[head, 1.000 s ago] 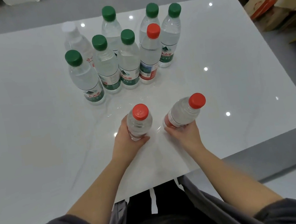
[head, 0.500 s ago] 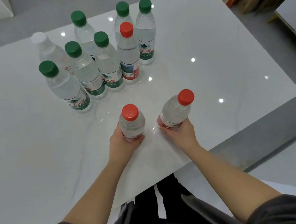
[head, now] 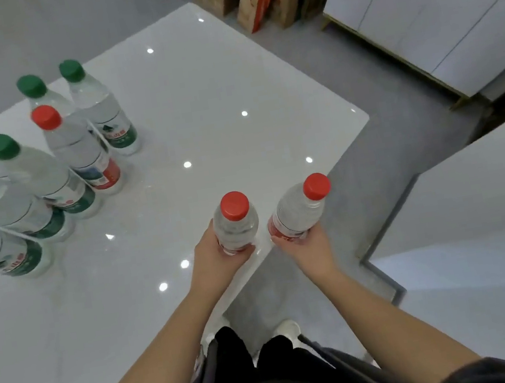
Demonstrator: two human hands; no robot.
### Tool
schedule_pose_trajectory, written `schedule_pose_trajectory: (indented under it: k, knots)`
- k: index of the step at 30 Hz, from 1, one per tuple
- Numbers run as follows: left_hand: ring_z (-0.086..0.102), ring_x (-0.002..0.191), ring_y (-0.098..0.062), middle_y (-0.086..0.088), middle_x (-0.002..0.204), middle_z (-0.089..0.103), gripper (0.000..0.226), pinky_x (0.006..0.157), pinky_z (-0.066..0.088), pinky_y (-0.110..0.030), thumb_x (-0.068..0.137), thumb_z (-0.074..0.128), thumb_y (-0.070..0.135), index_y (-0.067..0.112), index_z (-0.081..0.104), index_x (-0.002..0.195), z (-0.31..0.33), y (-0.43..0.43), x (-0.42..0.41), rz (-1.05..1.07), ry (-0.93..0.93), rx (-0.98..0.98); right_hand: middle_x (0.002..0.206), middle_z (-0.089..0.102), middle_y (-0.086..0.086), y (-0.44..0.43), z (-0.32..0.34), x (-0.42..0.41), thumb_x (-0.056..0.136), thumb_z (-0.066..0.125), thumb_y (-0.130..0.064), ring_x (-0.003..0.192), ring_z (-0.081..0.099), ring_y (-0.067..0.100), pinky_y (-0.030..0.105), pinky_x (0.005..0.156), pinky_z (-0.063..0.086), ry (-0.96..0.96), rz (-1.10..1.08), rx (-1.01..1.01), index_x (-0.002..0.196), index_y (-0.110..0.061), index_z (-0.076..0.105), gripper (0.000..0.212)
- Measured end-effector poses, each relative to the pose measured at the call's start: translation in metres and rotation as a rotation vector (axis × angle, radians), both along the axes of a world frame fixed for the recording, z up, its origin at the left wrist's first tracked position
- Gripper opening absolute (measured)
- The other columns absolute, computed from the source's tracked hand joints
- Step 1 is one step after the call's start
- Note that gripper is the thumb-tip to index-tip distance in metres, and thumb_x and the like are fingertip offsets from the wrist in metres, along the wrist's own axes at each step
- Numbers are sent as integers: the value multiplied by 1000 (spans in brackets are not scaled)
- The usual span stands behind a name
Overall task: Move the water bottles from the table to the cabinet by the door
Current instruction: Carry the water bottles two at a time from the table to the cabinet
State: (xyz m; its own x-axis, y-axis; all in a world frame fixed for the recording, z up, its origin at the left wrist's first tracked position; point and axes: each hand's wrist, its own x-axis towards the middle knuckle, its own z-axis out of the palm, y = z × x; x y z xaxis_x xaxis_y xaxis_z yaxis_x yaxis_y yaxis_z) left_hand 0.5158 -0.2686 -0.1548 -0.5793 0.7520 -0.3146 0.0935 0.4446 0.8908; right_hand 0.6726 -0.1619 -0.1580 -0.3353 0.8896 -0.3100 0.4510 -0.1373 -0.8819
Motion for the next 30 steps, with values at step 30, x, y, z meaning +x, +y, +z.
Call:
schedule_pose_trajectory:
  k: [30]
  knots:
    - [62, 90, -1, 19, 94, 64, 50, 75, 48, -22, 67, 86, 18, 35, 54, 101, 250, 236, 211, -665, -7, 559, 110, 66, -12, 92, 248, 235, 71, 85, -17, 102, 65, 11, 48, 89, 56, 296, -856, 555, 119, -29, 53, 59]
